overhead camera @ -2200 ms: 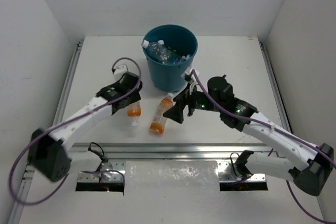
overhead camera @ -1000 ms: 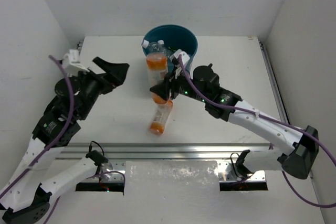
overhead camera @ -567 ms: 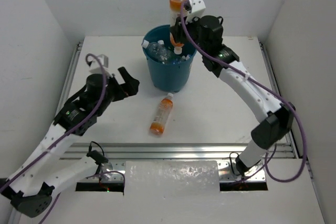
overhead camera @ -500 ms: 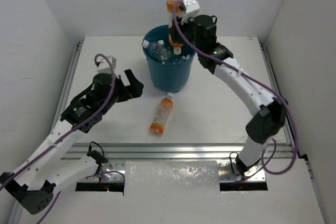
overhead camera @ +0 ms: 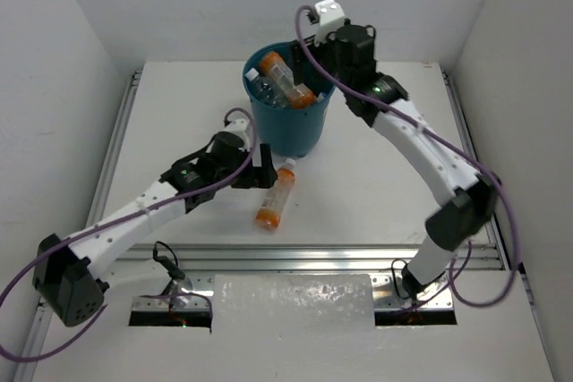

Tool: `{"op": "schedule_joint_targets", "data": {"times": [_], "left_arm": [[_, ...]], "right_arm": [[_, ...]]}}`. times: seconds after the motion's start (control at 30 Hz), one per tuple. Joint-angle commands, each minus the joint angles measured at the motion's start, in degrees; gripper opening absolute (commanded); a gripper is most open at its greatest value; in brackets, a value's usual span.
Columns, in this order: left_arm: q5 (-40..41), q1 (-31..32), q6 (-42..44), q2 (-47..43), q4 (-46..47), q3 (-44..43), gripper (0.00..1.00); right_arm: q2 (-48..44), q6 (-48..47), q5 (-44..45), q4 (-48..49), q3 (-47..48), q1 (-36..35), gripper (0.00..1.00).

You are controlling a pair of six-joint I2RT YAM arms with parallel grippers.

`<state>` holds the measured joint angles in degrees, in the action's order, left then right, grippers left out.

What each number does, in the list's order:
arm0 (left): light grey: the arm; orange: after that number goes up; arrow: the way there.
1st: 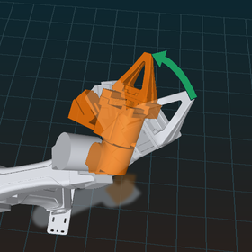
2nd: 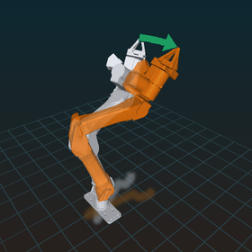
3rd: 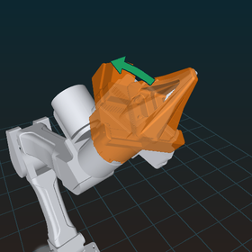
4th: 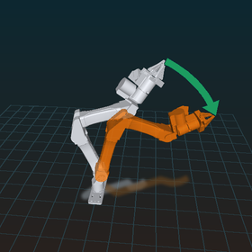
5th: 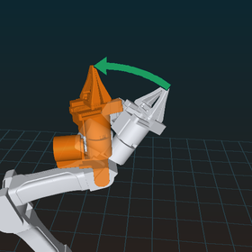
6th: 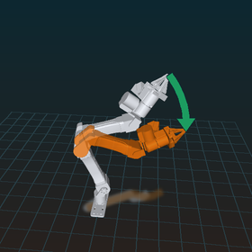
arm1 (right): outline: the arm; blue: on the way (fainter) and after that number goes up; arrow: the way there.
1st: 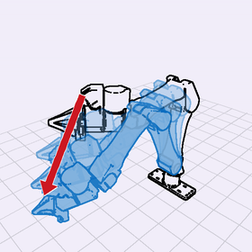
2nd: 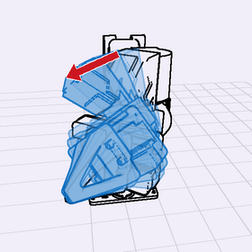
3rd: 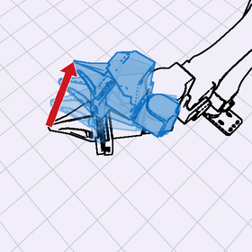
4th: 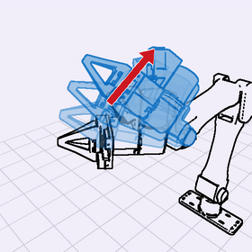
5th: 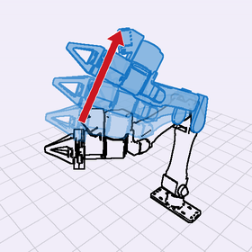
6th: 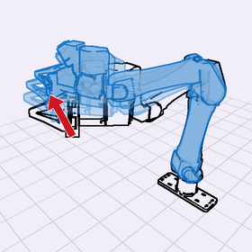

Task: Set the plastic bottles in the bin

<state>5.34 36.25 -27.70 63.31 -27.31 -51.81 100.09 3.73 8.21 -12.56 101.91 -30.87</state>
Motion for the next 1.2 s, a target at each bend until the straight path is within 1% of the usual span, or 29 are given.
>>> {"op": "schedule_joint_targets", "data": {"times": [0.0,0.07,0.1,0.13,0.17,0.2,0.23,0.27,0.3,0.33,0.43,0.47,0.53,0.57,0.6,0.63,0.67,0.7,0.73,0.8,0.87,0.9,0.93,0.97,1.0,1.03,1.13,1.17], "left_arm": [[4.30,4.08,-0.86,6.28,4.02,-2.24,1.00],[6.77,4.97,-2.00,11.28,2.27,-4.07,1.00],[9.05,5.75,-2.26,12.88,1.91,-4.61,1.00],[9.50,6.02,-2.44,14.11,1.91,-5.05,1.00],[9.68,6.29,-2.27,16.39,3.22,-5.05,1.00],[9.51,6.64,-2.09,17.54,4.01,-5.14,0.99],[9.68,6.90,-2.00,18.59,4.80,-5.40,0.99],[9.69,7.17,-1.92,21.22,5.94,-5.67,0.98],[9.60,7.43,-1.83,22.55,6.65,-5.93,0.97],[9.68,7.61,-2.00,23.87,7.18,-6.45,0.95],[10.65,8.40,-2.96,31.14,9.37,-7.68,0.90],[10.91,8.92,-3.06,32.30,10.08,-7.95,0.87],[12.14,9.45,-4.11,35.55,11.22,-8.39,0.83],[12.41,9.54,-4.29,36.35,11.57,-8.65,0.76],[12.76,9.80,-4.55,36.97,11.84,-8.92,0.41],[13.28,9.98,-5.51,37.15,11.67,-9.36,0.25],[14.25,10.50,-5.78,36.98,11.75,-9.53,0.15],[14.69,10.68,-6.13,36.71,11.41,-9.80,0.13],[15.39,10.77,-6.31,36.10,10.27,-9.97,0.08],[15.57,10.95,-6.40,34.79,8.95,-10.32,0.00],[14.88,12.52,-7.28,29.70,7.01,-10.15,0.00],[14.26,13.49,-7.36,26.98,7.18,-9.63,0.00],[13.39,14.45,-7.19,21.04,8.75,-9.19,0.00],[9.90,16.20,-6.84,18.02,10.33,-8.84,0.00],[7.51,16.83,-6.23,12.42,14.87,-7.61,0.00],[2.62,17.71,-6.22,9.93,17.01,-6.91,0.00],[-3.83,18.15,-7.45,3.94,23.95,-5.14,0.00],[-7.85,18.33,-7.89,3.23,25.54,-4.36,0.00]], "right_arm": [[-16.19,3.90,1.29,-1.06,-6.93,0.20,0.99],[-22.10,5.06,-2.04,-2.56,-13.11,0.11,0.99],[-25.27,7.41,-2.75,-2.65,-20.01,0.20,0.99],[-31.48,8.57,-4.41,-2.39,-23.65,0.11,0.99],[-34.50,9.62,-5.91,-2.30,-26.73,0.20,0.99],[-37.31,11.63,-7.31,-2.21,-32.33,0.20,0.99],[-42.47,12.70,-7.94,-1.95,-35.08,0.20,0.99],[-44.96,13.58,-10.12,-1.77,-37.46,0.11,0.99],[-47.07,15.50,-11.27,-1.33,-41.83,0.11,0.99],[-50.75,16.22,-12.15,-1.33,-43.71,0.11,0.99],[-55.86,18.07,-16.02,-3.08,-49.07,0.11,0.99],[-56.84,18.85,-19.25,-3.00,-51.61,0.11,0.99],[-58.60,19.82,-22.25,-2.56,-53.91,0.11,0.99],[-60.00,20.79,-23.40,-2.21,-54.96,0.11,0.99],[-60.45,21.06,-25.33,-1.69,-56.89,0.11,0.99],[-60.98,21.06,-26.04,-1.77,-57.86,0.11,0.99],[-61.77,20.80,-26.48,-1.68,-59.53,0.11,0.99],[-62.38,20.62,-26.66,-1.94,-60.33,0.11,0.99],[-63.00,20.53,-26.58,-1.86,-61.29,0.11,0.99],[-65.81,21.14,-27.36,-0.46,-64.89,0.11,0.99],[-68.18,24.29,-28.59,3.56,-69.45,0.02,0.99],[-68.62,25.70,-31.99,5.68,-71.13,0.02,0.99],[-68.89,28.85,-34.03,8.40,-72.89,0.11,0.99],[-68.81,30.71,-35.18,10.69,-75.60,0.11,0.99],[-68.02,32.29,-36.15,13.32,-76.32,0.02,0.99],[-67.49,33.87,-36.85,14.48,-76.77,0.02,0.99],[-66.34,36.78,-38.08,17.03,-76.95,0.02,0.99],[-66.34,37.49,-38.87,20.00,-77.47,0.11,0.99]]}}
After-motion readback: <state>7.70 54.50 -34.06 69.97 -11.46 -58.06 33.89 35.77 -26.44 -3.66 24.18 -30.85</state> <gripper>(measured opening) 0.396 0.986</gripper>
